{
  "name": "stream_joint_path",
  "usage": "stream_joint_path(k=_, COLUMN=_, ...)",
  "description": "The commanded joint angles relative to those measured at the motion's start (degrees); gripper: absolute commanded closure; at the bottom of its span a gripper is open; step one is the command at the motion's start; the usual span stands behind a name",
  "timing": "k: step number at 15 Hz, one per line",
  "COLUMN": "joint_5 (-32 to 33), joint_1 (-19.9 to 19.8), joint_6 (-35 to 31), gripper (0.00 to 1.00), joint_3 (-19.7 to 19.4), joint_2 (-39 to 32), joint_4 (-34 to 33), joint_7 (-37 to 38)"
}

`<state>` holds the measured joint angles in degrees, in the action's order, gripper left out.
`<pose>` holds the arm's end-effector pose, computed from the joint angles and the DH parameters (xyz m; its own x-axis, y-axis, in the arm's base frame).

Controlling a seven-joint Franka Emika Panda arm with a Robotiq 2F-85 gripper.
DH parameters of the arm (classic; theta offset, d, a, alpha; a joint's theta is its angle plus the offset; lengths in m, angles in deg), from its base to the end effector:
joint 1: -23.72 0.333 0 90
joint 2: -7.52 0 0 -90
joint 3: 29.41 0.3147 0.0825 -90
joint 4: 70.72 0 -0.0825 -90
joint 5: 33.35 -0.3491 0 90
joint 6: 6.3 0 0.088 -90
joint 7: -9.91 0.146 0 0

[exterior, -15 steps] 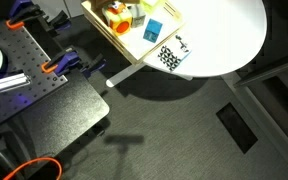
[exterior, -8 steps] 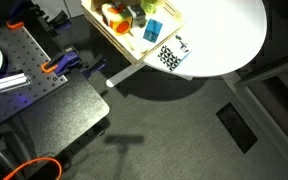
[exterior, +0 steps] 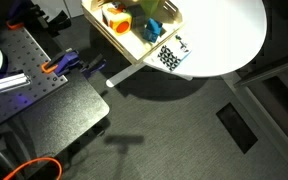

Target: Put the plushy cube and yellow plastic fruit on the right and in the crate

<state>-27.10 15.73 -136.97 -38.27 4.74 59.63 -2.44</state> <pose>0.4680 -0.1478 0.3158 0.9980 -0.0080 -0.0632 -0.0032 -0.9972 0.0751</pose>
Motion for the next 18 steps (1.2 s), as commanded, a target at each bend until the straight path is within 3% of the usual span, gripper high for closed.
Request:
stream_joint_path(k=1, joint_5=-0.6, joint_1=-2.1, joint_6=-1.6, gripper=0.0, joint_3=-1.2, joint_2=-5.9, joint_4=-5.1, joint_7=-2.9)
stream_joint_path(k=9, joint_5=-1.9, joint_1=-7.5, joint_6=-2.0, gripper=0.0, joint_3=-1.9, joint_2=-16.4, joint_4=-12.7, joint_7=-6.6)
stream_joint_path(k=18, joint_5=-0.8, joint_1=-10.9, joint_6=-4.4, gripper=0.0, joint_3=-1.5, joint_2=-24.4, joint_4=-15.2, joint_7=-8.2)
